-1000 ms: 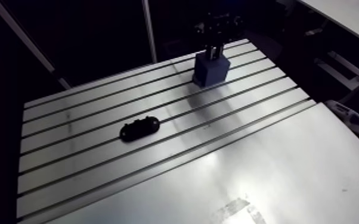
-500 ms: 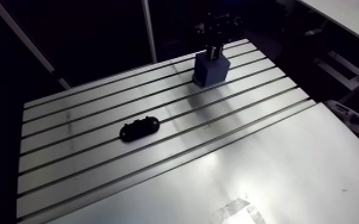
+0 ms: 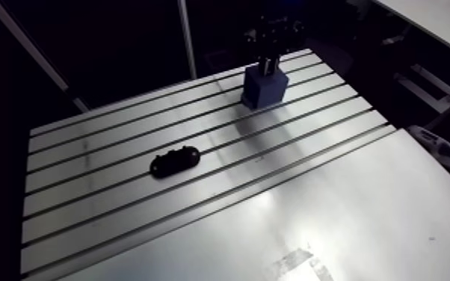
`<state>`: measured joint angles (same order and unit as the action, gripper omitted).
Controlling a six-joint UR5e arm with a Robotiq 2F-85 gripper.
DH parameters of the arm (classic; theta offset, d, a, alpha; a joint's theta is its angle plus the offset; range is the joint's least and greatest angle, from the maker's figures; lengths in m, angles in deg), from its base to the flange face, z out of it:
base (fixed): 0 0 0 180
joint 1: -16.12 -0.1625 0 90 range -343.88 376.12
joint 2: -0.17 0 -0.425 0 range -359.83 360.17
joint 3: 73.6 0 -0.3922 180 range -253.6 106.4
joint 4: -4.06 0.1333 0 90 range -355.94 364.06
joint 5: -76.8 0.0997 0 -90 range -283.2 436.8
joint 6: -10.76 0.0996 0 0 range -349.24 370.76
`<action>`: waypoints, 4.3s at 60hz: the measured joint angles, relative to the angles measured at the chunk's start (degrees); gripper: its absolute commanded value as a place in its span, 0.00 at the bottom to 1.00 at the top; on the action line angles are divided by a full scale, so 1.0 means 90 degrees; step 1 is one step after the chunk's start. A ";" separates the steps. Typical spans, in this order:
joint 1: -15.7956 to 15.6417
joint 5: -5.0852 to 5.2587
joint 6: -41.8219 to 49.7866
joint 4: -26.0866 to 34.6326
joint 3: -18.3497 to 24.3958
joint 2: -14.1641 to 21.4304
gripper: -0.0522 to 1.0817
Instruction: Pick up the M10 bolt and insert it into the hex recess until seated.
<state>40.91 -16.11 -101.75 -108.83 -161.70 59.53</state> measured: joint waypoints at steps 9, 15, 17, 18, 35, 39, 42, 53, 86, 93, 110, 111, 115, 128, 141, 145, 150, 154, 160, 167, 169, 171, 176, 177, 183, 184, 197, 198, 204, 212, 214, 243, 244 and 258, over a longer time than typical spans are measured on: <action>0.0000 0.0004 -0.0003 0.0000 0.0001 0.0000 0.68; 0.0000 0.0005 -0.0003 0.0000 0.0008 0.0000 0.68; 0.0000 0.0005 -0.0004 0.0000 0.0008 0.0000 0.68; 0.0000 0.0005 -0.0004 0.0000 0.0008 0.0000 0.68; -0.0001 0.0006 -0.0061 0.0000 0.0009 0.0001 0.69; -0.0001 0.0006 -0.0096 0.0000 0.0008 0.0002 0.69; 0.0002 0.0005 -0.0119 0.0001 0.0008 0.0004 0.69; 0.0016 0.0006 -0.0231 0.0008 0.0025 0.0012 0.69; 0.0023 0.0001 -0.1074 0.0063 -0.0036 0.0051 0.69; 0.0025 -0.0004 -0.1224 0.0065 -0.0039 0.0057 0.69; 0.0031 -0.0018 -0.1433 0.0066 0.0012 0.0066 0.69; 0.0032 -0.0019 -0.1446 0.0066 0.0015 0.0065 0.69; 0.0034 -0.0024 -0.1504 0.0067 0.0027 0.0065 0.69; 0.0035 -0.0030 -0.1689 0.0067 0.0047 0.0058 0.69; 0.0031 -0.0032 -0.1865 0.0051 0.0046 0.0041 0.68; 0.0030 -0.0035 -0.1946 0.0042 0.0051 0.0037 0.68; 0.0030 -0.0037 -0.2045 0.0029 0.0064 0.0034 0.68; 0.0030 -0.0039 -0.2113 0.0023 0.0078 0.0031 0.68; 0.0027 -0.0043 -0.2213 0.0015 0.0094 0.0028 0.68; 0.0024 -0.0047 -0.2339 0.0014 0.0101 0.0024 0.68; 0.0023 -0.0047 -0.2372 0.0014 0.0102 0.0023 0.68; 0.0021 -0.0047 -0.2406 0.0015 0.0103 0.0021 0.68; 0.0018 -0.0046 -0.2452 0.0022 0.0102 0.0016 0.68; 0.0018 -0.0045 -0.2462 0.0024 0.0101 0.0016 0.68; 0.0014 -0.0044 -0.2526 0.0036 0.0096 0.0015 0.68; 0.0014 -0.0044 -0.2539 0.0039 0.0096 0.0016 0.68; 0.0012 -0.0045 -0.2644 0.0055 0.0099 0.0018 0.68; 0.0012 -0.0045 -0.2648 0.0057 0.0099 0.0018 0.68; 0.0015 -0.0051 -0.2682 0.0062 0.0099 0.0019 0.68; 0.0017 -0.0073 -0.2774 0.0065 0.0103 0.0019 0.68; 0.0018 -0.0080 -0.2798 0.0066 0.0103 0.0019 0.68; 0.0014 -0.0131 -0.3300 0.0054 0.0118 -0.0001 0.68; 0.0013 -0.0132 -0.3316 0.0054 0.0121 -0.0003 0.68; 0.0010 -0.0140 -0.3473 0.0056 0.0205 -0.0067 0.67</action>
<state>41.00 -17.37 -133.01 -108.33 -159.85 58.92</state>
